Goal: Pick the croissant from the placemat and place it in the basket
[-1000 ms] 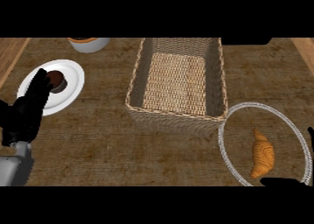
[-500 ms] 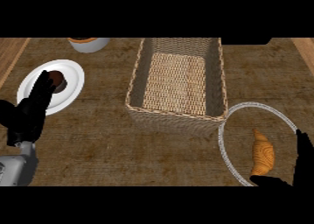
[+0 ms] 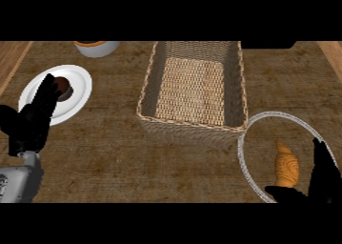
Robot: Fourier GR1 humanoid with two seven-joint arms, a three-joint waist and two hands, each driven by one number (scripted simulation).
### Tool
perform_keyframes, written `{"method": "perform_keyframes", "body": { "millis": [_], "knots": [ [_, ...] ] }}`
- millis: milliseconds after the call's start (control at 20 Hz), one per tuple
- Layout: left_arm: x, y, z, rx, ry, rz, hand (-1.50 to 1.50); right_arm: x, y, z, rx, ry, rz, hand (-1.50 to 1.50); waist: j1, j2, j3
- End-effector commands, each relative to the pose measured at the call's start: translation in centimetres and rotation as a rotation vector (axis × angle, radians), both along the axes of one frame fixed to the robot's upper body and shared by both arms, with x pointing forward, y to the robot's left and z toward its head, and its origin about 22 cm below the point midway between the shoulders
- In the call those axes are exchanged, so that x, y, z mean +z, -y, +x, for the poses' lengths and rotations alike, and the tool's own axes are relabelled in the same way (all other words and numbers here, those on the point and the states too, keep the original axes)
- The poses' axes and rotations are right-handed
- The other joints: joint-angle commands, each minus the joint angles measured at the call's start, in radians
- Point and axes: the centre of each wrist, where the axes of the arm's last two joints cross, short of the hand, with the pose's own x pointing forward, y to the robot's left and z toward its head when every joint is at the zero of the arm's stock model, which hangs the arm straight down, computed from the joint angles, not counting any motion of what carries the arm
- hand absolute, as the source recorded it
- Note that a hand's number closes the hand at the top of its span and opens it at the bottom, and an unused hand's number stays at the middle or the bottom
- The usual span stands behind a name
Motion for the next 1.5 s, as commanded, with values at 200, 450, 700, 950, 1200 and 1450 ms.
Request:
{"method": "perform_keyframes", "body": {
  "millis": [200,450,700,950,1200,1450],
  "knots": [
    [0.2,1.5,-1.2,0.011,-0.010,-0.018,0.00,-0.7,1.0,0.2,-0.034,-0.050,-0.006,-1.50,0.001,0.000,0.000],
    [-1.0,0.2,-0.7,-0.004,-0.004,-0.019,0.00,-2.2,2.1,-0.3,-0.043,-0.088,-0.030,-1.50,-0.001,0.000,0.000],
    [1.7,1.3,-0.6,0.005,0.007,0.002,0.00,-4.0,-0.5,1.9,-0.039,-0.080,-0.042,-1.50,0.003,0.000,0.000],
    [-0.2,-0.6,-1.5,-0.009,-0.004,-0.006,0.00,-5.0,2.6,1.0,-0.036,-0.084,-0.029,-1.50,0.002,0.000,0.000],
    [-0.4,1.5,-0.3,-0.006,0.001,-0.006,0.00,-5.9,2.0,0.5,-0.042,-0.138,-0.031,-1.50,-0.001,0.000,0.000],
    [-0.1,-0.7,0.3,-0.017,-0.004,-0.003,0.00,-7.5,0.9,3.6,-0.011,-0.170,0.002,-1.50,0.006,0.002,0.000]
  ]
}}
